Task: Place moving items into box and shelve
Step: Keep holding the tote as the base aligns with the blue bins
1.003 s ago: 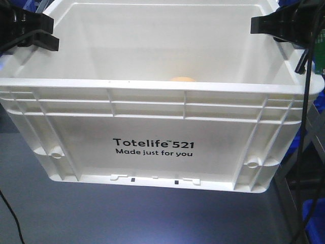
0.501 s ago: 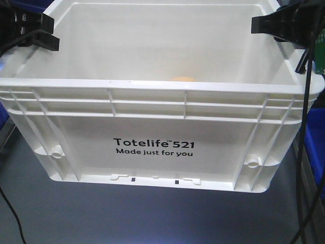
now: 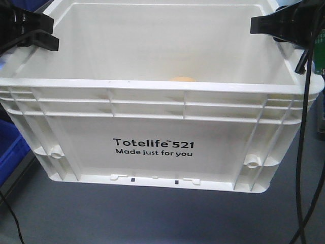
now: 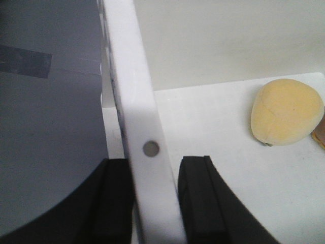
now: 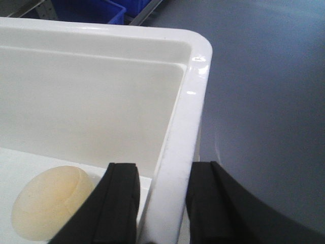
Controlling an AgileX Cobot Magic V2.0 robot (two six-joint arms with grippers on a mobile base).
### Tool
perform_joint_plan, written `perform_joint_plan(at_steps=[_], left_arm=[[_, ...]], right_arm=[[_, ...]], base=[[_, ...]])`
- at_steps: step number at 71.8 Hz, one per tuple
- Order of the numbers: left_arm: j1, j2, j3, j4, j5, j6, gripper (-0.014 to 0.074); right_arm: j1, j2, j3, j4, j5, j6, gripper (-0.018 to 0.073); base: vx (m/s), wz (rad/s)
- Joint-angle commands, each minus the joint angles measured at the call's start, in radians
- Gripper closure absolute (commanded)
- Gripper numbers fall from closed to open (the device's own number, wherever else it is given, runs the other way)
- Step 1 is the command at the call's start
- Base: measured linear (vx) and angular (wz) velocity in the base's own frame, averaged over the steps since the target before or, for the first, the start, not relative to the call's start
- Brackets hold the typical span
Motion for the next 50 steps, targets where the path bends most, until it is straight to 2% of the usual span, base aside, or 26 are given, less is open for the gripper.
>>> perform_joint_plan(at_steps=[1, 50], left_arm=[[-0.012, -0.055, -0.045, -0.125, -0.091, 0.028, 0.0594], [-0.012, -0.055, -0.045, -0.125, -0.091, 0.028, 0.0594]], right_arm=[[-0.002, -0.029, -0.043, -0.014, -0.143, 0.018, 0.0565], [-0.002, -0.029, -0.043, -0.014, -0.143, 0.018, 0.0565]], base=[[0.15, 0.50], [0.13, 0.49]])
